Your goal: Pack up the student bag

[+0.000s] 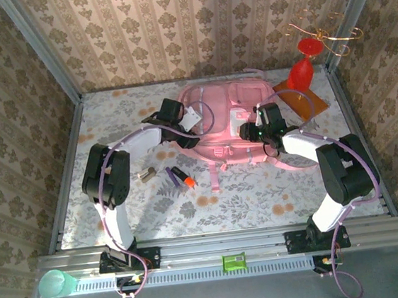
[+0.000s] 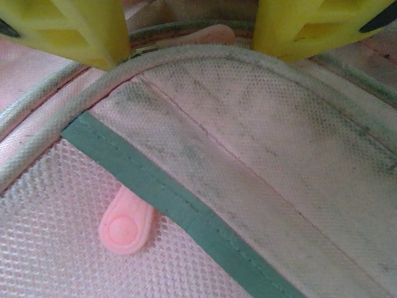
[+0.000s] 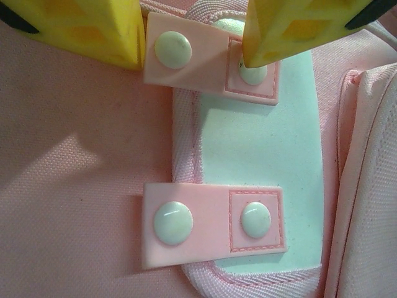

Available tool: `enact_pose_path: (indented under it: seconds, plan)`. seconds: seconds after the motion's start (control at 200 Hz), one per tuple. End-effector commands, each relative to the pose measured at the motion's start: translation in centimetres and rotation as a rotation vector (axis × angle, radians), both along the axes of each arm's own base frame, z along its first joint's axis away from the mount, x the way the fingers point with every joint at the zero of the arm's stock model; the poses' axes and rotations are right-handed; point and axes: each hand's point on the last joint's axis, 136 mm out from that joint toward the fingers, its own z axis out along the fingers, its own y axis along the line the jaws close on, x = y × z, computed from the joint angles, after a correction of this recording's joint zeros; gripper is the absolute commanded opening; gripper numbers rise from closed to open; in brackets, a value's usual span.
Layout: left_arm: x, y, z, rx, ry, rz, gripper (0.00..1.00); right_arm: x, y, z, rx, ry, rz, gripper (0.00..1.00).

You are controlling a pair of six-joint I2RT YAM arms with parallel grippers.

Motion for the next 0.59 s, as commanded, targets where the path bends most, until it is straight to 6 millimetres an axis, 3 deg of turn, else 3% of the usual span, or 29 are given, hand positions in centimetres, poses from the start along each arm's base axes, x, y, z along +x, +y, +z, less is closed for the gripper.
enact_pose_path:
  seconds: [0.0,0.315,0.45,0.59]
  plan:
    - [0.0,0.7,-1.1,0.015,0.055,0.033,0.48,-1.7,-0.9,-3.5,-0.042,0.126,0.003,0.47]
    - [-1.0,-0.9,1.8,-0.157,0.057,-0.023,0.14,-1.7,-1.0,-3.6,-0.047,0.128,0.002,0.47]
    - [-0.9,-0.8,2.1,-0.174,0.061,-0.024,0.00,-1.7,-1.0,-3.5,-0.049,0.125,0.002,0.47]
    - [-0.9,-0.7,2.3,-0.180,0.053,-0.004,0.00,-1.7,-1.2,-3.2,-0.057,0.121,0.001,0.47]
